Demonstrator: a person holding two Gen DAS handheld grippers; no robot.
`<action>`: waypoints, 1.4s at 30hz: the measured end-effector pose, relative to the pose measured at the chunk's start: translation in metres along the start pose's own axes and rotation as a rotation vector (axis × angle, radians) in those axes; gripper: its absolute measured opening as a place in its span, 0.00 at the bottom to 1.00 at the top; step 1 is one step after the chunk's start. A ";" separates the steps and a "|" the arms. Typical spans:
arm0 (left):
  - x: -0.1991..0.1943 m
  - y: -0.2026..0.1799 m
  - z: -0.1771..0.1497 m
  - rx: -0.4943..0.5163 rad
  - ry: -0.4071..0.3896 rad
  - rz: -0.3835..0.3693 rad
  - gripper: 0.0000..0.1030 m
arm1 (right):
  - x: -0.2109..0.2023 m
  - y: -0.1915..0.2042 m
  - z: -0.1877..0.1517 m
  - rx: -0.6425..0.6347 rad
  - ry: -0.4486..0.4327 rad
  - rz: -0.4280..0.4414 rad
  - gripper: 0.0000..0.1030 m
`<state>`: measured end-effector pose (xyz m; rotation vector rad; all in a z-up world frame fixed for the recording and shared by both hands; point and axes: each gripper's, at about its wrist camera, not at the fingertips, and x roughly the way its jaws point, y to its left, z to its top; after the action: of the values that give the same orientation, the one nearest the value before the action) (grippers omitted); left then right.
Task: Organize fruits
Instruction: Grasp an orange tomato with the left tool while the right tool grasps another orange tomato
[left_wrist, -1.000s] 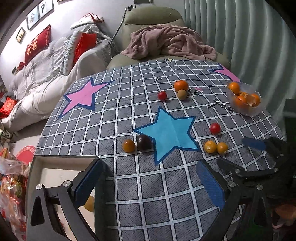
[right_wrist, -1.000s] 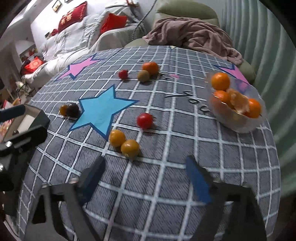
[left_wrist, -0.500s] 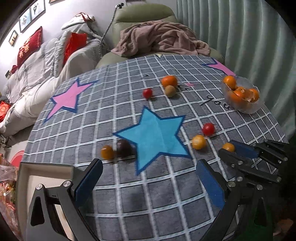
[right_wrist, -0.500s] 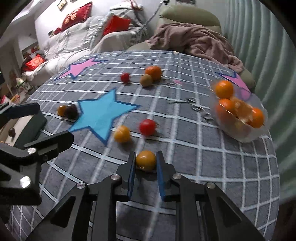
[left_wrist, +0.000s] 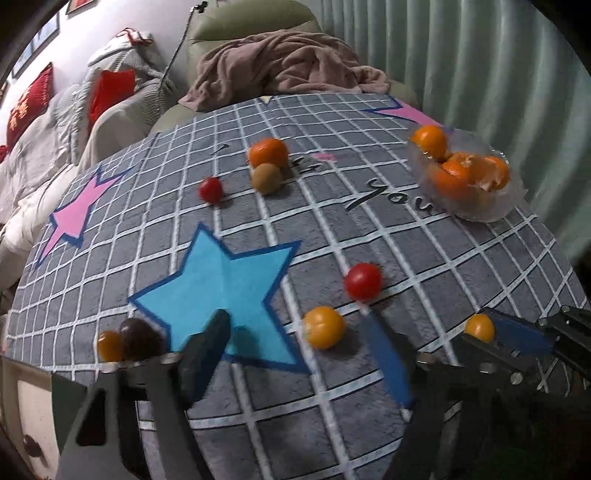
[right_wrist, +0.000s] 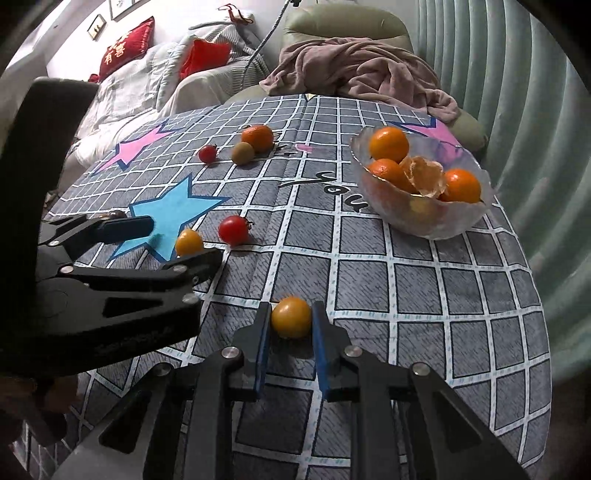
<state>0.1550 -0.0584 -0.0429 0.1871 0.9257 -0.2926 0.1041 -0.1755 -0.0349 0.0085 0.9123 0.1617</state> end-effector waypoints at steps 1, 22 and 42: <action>0.000 -0.001 0.001 -0.003 0.005 -0.017 0.54 | 0.000 -0.001 0.000 0.003 0.000 0.001 0.22; -0.068 0.005 -0.089 -0.070 0.037 -0.027 0.24 | -0.038 0.012 -0.049 0.052 0.045 0.067 0.23; -0.123 0.021 -0.153 -0.166 0.074 -0.039 0.24 | -0.085 0.046 -0.093 0.082 0.072 0.109 0.23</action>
<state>-0.0234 0.0256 -0.0333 0.0269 1.0226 -0.2448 -0.0263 -0.1482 -0.0214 0.1293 0.9903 0.2265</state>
